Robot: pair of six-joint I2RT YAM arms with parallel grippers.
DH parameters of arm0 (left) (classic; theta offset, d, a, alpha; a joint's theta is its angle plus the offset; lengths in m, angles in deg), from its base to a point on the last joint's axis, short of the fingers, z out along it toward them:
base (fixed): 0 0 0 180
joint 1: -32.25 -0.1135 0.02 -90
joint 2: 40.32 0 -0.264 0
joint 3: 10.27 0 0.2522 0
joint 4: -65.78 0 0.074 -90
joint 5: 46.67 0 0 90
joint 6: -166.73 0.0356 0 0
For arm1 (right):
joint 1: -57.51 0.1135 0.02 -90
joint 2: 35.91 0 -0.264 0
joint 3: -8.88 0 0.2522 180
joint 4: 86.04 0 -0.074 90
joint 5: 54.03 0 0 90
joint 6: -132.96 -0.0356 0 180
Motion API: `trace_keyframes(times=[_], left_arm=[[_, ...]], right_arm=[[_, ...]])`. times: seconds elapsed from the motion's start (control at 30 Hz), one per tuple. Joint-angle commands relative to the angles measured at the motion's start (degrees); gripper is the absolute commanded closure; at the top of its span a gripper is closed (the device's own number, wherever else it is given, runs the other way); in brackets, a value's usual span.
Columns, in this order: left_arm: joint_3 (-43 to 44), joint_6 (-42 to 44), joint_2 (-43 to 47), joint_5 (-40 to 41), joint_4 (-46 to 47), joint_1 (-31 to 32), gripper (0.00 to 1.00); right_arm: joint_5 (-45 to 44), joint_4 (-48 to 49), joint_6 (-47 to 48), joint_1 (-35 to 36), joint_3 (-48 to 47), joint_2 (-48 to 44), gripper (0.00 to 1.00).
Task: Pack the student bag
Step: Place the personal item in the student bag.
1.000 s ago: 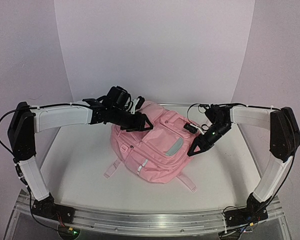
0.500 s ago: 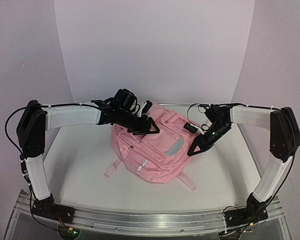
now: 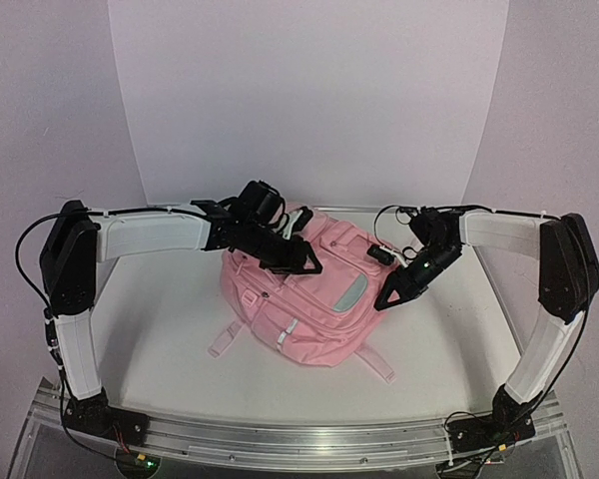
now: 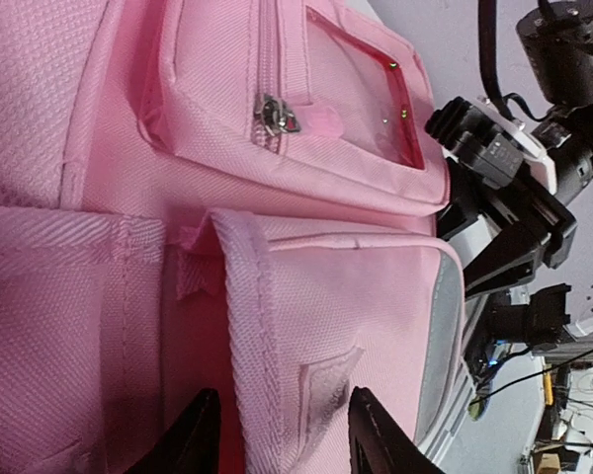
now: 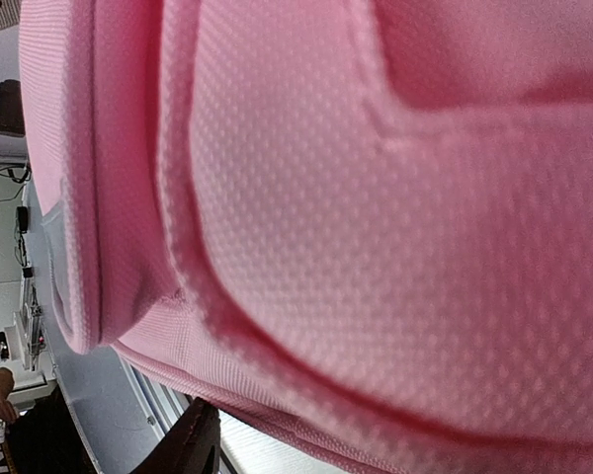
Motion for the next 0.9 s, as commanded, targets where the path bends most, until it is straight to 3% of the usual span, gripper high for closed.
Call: trace_keyframes(times=[0.0,0.17,0.33,0.57,0.87], left_arm=[[4.1,-0.79,3.37,17.92,-9.46,0.56,0.46],[8.15,0.79,4.75,29.94,-20.54,0.66,0.44],[5.36,2.51,10.77,35.01,-21.4,0.12,0.43],[2.91,2.07,15.42,28.38,-19.84,-3.96,0.41],[-0.51,3.05,14.39,10.52,-12.41,-7.59,0.42]], right_arm=[[-0.85,3.01,-0.3,0.35,-1.4,-0.36,0.54],[-1.65,2.88,-0.73,0.33,-0.15,-2.84,0.54],[-1.04,2.8,-1.41,0.34,0.95,-5.23,0.53],[1.83,2.99,-3.6,0.68,0.72,-6.21,0.53],[2.58,3.69,-4.35,1.36,1.68,-6.15,0.52]])
